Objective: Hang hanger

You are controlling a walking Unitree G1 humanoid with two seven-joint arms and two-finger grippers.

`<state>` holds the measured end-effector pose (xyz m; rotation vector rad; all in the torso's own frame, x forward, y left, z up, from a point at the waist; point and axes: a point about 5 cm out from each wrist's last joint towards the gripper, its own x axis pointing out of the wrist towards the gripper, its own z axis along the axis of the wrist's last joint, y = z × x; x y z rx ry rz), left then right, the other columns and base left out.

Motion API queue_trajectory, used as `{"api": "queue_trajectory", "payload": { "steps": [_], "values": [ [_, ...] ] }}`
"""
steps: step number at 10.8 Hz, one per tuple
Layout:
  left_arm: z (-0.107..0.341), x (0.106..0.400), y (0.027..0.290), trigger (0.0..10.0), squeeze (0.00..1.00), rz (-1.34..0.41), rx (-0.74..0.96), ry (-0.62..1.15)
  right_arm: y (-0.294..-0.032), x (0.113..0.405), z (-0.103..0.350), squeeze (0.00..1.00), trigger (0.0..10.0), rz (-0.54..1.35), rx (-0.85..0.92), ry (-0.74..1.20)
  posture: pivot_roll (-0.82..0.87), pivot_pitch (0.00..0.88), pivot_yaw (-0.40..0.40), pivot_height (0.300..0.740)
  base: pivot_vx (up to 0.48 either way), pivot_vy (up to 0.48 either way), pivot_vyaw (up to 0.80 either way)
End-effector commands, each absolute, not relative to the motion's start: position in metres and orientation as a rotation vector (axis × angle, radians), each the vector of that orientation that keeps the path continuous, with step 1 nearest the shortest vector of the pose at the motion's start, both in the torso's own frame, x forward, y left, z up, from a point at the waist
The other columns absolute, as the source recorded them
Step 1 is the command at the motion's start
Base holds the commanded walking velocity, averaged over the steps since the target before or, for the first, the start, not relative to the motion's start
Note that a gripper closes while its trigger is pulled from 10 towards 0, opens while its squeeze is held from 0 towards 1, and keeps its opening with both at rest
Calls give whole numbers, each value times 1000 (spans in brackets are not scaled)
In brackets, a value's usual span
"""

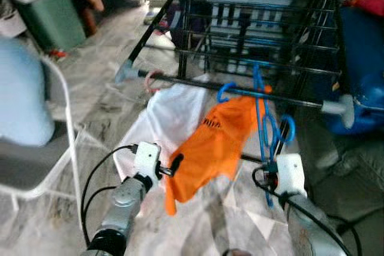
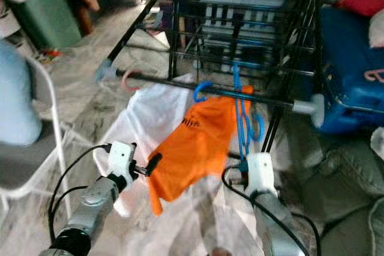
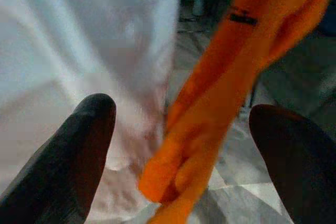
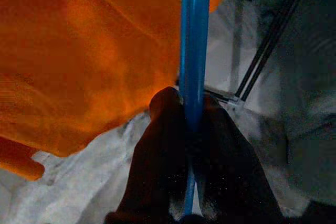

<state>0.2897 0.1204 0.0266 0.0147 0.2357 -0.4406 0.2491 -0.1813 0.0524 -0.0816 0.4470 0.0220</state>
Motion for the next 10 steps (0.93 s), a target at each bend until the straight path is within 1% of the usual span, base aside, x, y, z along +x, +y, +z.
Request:
{"api": "queue_trajectory", "payload": {
  "steps": [1, 4, 5, 7, 8, 10],
  "values": [
    [29, 291, 119, 10000, 0, -456, 27, 230, -183, 253, 60, 0, 10000, 9, -97, 423, -245, 118, 54, 740, 0, 0, 0],
    [30, 290, 119, 10000, 0, -470, 28, 234, -195, 268, 67, 0, 10000, -67, -59, 424, -243, 117, 60, 740, 0, 0, 0],
    [30, 291, 120, 10000, 0, -468, 32, 237, -203, 280, 76, 0, 10000, -108, -22, 414, -238, 115, 64, 740, 0, 0, 0],
    [29, 291, 121, 10000, 0, -470, 35, 241, -208, 291, 83, 0, 10000, -132, -5, 412, -235, 115, 66, 740, 0, 0, 0],
    [29, 291, 121, 10000, 0, -473, 36, 244, -209, 298, 87, 0, 10000, -144, 19, 411, -236, 115, 69, 740, 0, 0, 0],
    [28, 291, 120, 10000, 0, -482, 40, 256, -201, 310, 90, 0, 10000, -120, 23, 427, -234, 114, 70, 740, 0, 0, 0]
  ]
}}
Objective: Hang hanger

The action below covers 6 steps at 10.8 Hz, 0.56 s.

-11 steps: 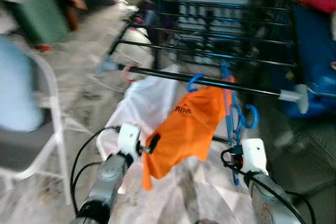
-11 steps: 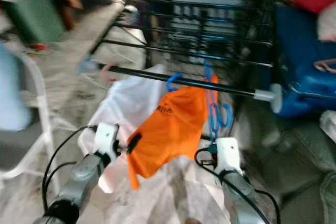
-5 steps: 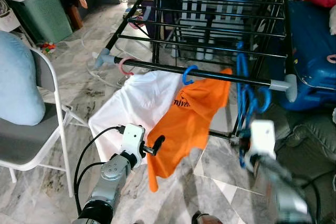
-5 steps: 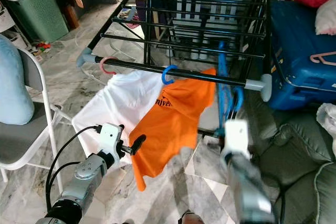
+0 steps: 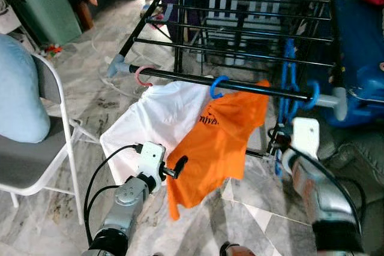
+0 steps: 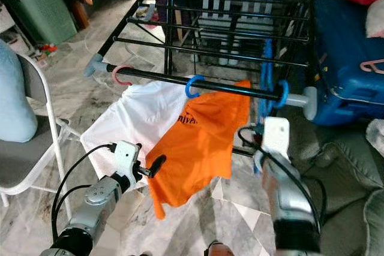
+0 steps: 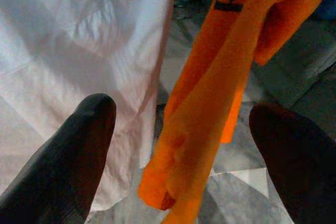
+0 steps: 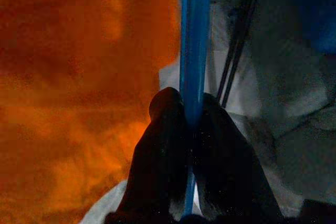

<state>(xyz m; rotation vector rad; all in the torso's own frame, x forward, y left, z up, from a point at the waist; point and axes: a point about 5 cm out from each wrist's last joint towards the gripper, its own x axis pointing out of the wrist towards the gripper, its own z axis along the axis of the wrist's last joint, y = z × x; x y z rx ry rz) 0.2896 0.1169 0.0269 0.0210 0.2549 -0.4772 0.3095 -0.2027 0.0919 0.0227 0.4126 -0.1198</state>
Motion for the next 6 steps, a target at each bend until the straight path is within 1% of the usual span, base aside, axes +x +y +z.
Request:
{"api": "queue_trajectory", "payload": {
  "steps": [1, 3, 6],
  "values": [
    [27, 291, 119, 10000, 0, -484, 43, 264, -196, 312, 89, 0, 10000, -101, 37, 441, -233, 112, 68, 740, 0, 0, 0],
    [26, 290, 119, 10000, 0, -489, 45, 273, -191, 315, 84, 0, 10000, -90, 42, 468, -231, 111, 68, 740, 0, 0, 0],
    [25, 290, 119, 10000, 0, -499, 54, 290, -189, 307, 72, 0, 10000, -99, 62, 504, -231, 107, 73, 740, 0, 0, 0]
  ]
}}
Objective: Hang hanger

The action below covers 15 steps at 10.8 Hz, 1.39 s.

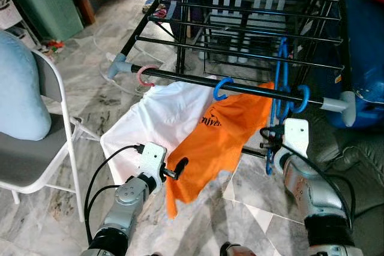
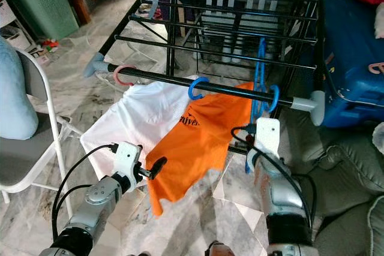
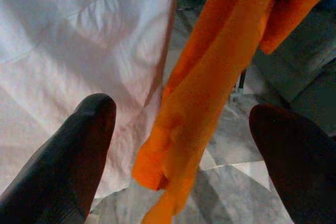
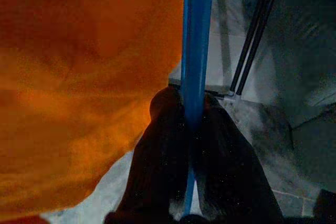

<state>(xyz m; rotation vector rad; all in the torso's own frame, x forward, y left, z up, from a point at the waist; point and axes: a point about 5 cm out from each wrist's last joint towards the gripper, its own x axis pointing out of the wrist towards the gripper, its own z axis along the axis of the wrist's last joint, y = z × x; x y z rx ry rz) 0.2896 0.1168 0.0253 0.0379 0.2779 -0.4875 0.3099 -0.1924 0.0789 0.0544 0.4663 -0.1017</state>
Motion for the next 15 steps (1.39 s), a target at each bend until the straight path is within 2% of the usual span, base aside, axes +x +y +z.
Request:
{"api": "queue_trajectory", "payload": {
  "steps": [1, 2, 3, 4, 9, 10, 11, 15],
  "values": [
    [25, 290, 119, 10000, 0, -501, 55, 292, -189, 305, 69, 0, 10000, -102, 63, 510, -232, 105, 74, 740, 0, 0, 0],
    [25, 291, 117, 10000, 0, -506, 54, 292, -190, 301, 66, 0, 10000, -104, 73, 513, -234, 104, 75, 740, 0, 0, 0],
    [25, 291, 117, 10000, 0, -510, 54, 293, -192, 300, 66, 596, 10000, -116, 79, 507, -237, 102, 75, 740, 0, 0, 0],
    [25, 291, 117, 10000, 0, -511, 55, 294, -194, 300, 67, 1000, 10000, -119, 82, 502, -237, 100, 77, 740, 0, 0, 0],
    [25, 291, 116, 10000, 0, -513, 59, 295, -199, 298, 69, 1000, 10000, -155, 72, 461, -233, 97, 78, 740, 0, 0, 0],
    [27, 292, 117, 10000, 0, -506, 51, 282, -198, 295, 75, 1000, 10000, -131, -28, 381, -234, 99, 78, 740, 0, 0, 0],
    [30, 293, 118, 10000, 0, -493, 53, 256, -198, 290, 77, 1000, 10000, -122, -121, 318, -234, 101, 78, 740, 0, 0, 0],
    [30, 295, 115, 10000, 0, -458, 76, 255, -203, 266, 69, 1000, 10000, -215, -115, 284, -251, 93, 89, 740, 0, 0, 0]
  ]
}}
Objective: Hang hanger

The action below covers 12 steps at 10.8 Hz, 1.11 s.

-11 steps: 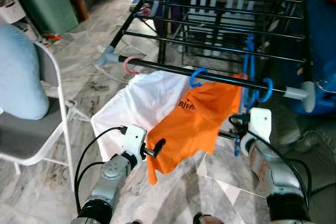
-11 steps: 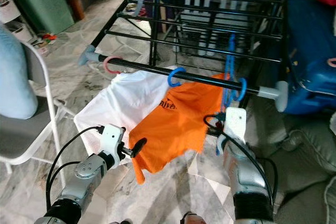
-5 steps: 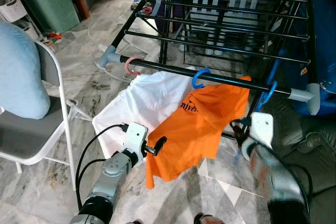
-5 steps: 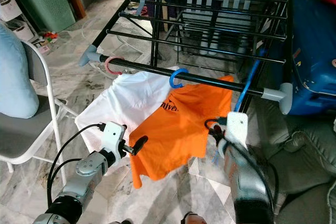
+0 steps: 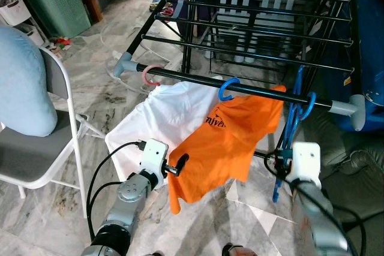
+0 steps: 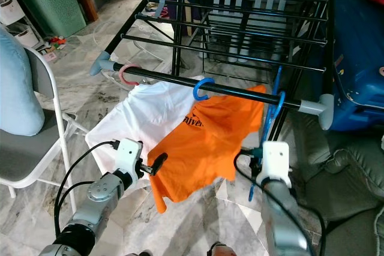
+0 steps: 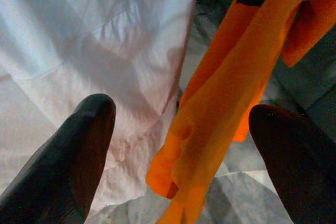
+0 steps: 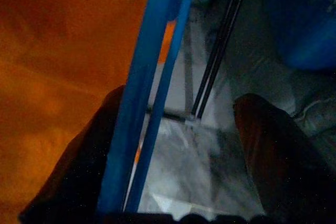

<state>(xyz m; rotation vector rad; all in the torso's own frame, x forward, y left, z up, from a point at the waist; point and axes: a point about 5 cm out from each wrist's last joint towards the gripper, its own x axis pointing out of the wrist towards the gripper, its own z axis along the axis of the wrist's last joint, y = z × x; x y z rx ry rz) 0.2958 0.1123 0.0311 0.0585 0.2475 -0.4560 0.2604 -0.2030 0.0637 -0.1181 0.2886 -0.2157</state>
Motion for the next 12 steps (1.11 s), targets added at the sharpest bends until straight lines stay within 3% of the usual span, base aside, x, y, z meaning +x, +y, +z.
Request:
{"api": "queue_trajectory", "payload": {
  "steps": [1, 7, 12],
  "values": [
    [30, 296, 113, 10000, 0, -455, 80, 253, -201, 257, 69, 1000, 10000, -229, -124, 244, -255, 91, 89, 740, 0, 0, 0],
    [27, 297, 112, 10000, 0, -444, 92, 267, -201, 249, 66, 1000, 10000, -250, -140, 237, -258, 97, 83, 740, 0, 0, 0],
    [25, 295, 112, 10000, 0, -436, 90, 277, -202, 250, 66, 1000, 10000, -247, -141, 240, -251, 99, 75, 740, -255, 0, 0]
  ]
}}
